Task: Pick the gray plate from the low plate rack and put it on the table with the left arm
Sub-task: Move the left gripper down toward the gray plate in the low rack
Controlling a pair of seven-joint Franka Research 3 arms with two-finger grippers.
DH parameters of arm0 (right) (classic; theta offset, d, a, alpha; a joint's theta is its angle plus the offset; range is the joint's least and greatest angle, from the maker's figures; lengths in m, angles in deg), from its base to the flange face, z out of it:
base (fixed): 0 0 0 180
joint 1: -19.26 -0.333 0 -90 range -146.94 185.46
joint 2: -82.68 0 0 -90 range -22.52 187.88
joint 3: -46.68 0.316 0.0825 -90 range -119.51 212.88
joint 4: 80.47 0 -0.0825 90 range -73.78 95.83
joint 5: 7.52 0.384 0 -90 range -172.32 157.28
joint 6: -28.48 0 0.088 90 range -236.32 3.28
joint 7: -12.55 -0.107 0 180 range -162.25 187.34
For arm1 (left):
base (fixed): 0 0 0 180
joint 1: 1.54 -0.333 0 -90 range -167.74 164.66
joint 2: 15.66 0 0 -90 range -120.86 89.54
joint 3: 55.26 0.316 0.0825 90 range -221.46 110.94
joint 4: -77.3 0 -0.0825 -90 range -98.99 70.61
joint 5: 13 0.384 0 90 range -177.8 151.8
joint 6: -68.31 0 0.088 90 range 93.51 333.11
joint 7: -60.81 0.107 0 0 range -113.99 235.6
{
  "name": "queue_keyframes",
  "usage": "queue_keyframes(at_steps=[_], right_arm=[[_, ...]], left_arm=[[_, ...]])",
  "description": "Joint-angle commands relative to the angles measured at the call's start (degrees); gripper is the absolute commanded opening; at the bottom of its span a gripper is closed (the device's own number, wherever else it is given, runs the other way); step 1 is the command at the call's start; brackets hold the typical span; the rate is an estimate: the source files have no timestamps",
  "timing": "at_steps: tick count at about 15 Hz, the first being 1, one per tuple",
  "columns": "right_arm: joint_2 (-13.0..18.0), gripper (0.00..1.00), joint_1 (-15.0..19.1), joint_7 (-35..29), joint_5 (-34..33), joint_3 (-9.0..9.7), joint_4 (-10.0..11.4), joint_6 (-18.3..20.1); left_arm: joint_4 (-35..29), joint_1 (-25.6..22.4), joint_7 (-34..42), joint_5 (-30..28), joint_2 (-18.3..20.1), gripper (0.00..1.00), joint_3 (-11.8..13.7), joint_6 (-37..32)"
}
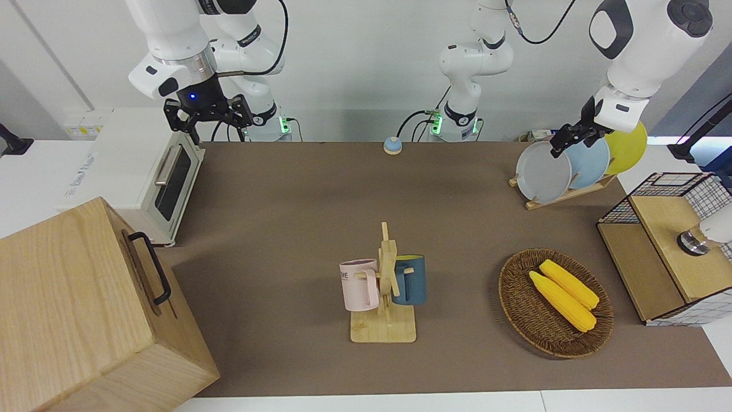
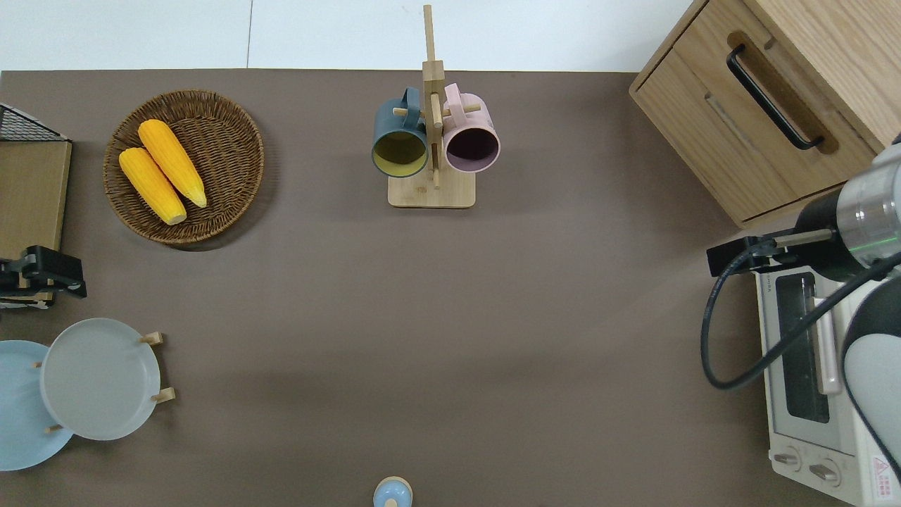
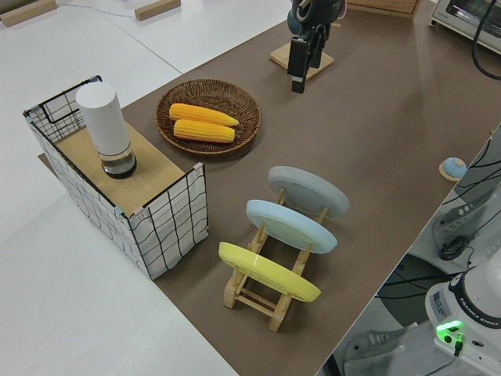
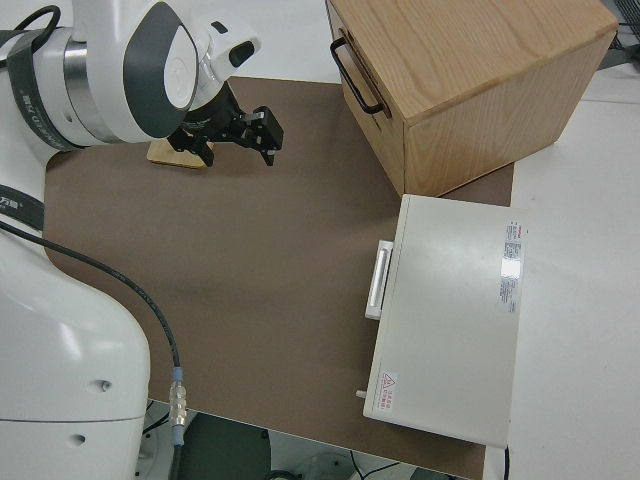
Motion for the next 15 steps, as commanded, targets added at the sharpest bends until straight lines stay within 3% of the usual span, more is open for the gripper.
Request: queue_keyframes(at_steps=[1,8,11,15], right_arm=[[0.15,0.983,1.06,-0.69,-0.08,0.98,-0.51,0.81],[0.07,0.983,1.15,-0.69,-0.08,0.98,-0.51,0.81],[0.07,0.983,1.15,-0.69,-0.08,0.98,-0.51,0.81],[0.07,0.983,1.15,-0.69,-0.08,0.98,-0.51,0.72]], left_arm=[[-8.16,0.86,-0.27,8.53,3.61,0.99,-0.35,2.6],[-22.93,1.21,1.57,19.45,8.1,0.99,-0.44,8.23],[-30.13,1.3,2.19,21.04,10.02,0.99,0.0,11.82],[-33.23,1.03,2.37,22.0,10.04,0.99,0.62,12.1]])
